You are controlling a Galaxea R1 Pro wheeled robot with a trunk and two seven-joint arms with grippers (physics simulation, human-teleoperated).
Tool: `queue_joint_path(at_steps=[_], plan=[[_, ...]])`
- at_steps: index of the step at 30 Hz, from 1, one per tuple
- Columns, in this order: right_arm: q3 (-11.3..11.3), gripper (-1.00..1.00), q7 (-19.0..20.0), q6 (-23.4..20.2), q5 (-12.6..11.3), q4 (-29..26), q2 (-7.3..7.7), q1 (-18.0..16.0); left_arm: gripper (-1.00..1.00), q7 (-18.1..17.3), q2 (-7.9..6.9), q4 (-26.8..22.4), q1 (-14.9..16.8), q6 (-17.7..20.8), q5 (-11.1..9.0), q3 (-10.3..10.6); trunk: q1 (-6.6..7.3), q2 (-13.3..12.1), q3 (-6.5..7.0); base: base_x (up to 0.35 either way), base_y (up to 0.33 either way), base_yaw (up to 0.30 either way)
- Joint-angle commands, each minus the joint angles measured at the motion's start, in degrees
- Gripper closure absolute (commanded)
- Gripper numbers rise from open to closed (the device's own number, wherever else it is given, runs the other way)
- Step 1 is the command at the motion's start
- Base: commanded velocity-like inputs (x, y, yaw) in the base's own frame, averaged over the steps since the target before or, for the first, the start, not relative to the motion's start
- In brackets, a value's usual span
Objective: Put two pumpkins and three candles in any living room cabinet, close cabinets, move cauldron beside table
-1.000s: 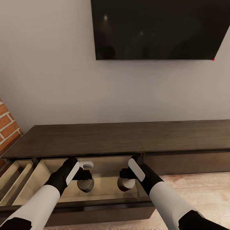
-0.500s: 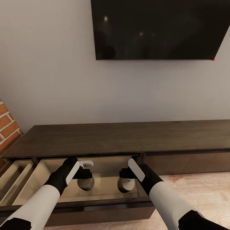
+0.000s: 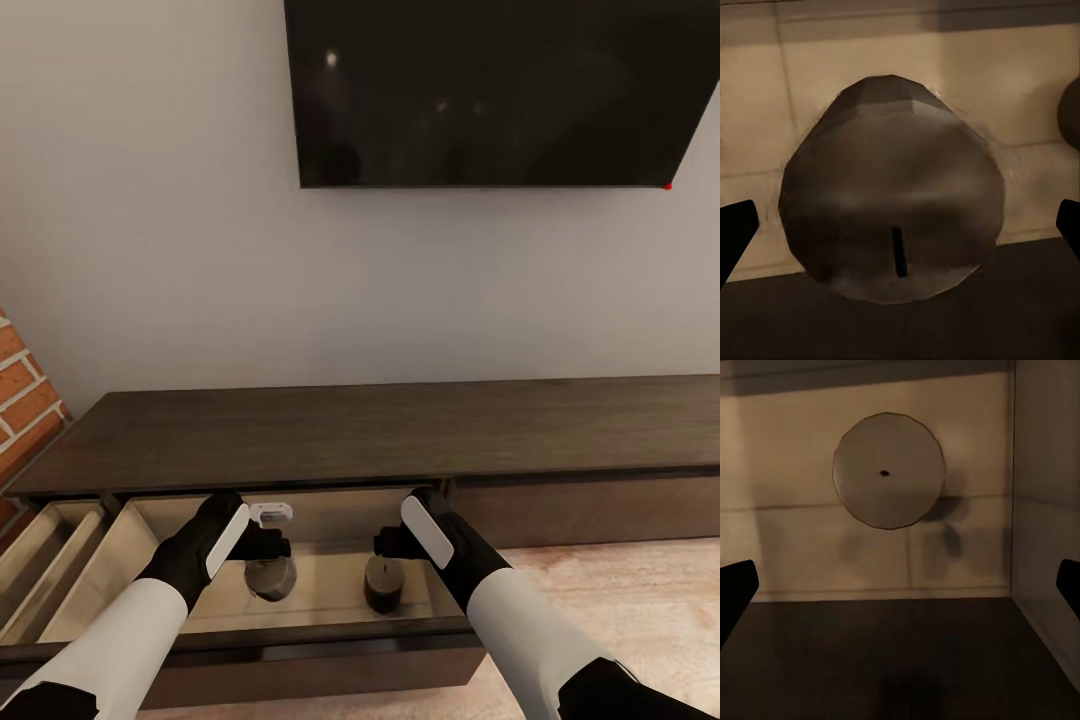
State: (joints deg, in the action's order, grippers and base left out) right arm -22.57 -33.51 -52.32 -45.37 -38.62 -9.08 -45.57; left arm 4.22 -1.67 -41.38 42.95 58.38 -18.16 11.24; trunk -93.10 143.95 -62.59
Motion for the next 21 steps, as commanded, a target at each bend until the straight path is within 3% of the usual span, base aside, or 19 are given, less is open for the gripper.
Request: queue_joint_path(at_steps=[1,17,21], plan=[[-0.19,-1.00,-0.59,-0.03,-0.60,-0.05,0.03,-0.04,-1.00,0.44,-0.08,-0.05,0.03,0.16,-0.56,0.29,0.01,0.02,-0.05,0.000,0.000,0.000],[-0.19,-1.00,-0.59,0.02,-0.60,-0.05,0.03,-0.04,-1.00,0.61,-0.06,-0.46,0.03,0.16,-0.59,0.27,0.01,0.02,-0.05,-0.023,0.000,0.000],[-0.19,-1.00,-0.59,-0.01,-0.60,-0.05,0.03,-0.04,-1.00,0.64,-0.03,-0.59,0.03,0.18,-0.57,0.27,0.11,-0.03,0.83,-0.015,0.000,0.000]])
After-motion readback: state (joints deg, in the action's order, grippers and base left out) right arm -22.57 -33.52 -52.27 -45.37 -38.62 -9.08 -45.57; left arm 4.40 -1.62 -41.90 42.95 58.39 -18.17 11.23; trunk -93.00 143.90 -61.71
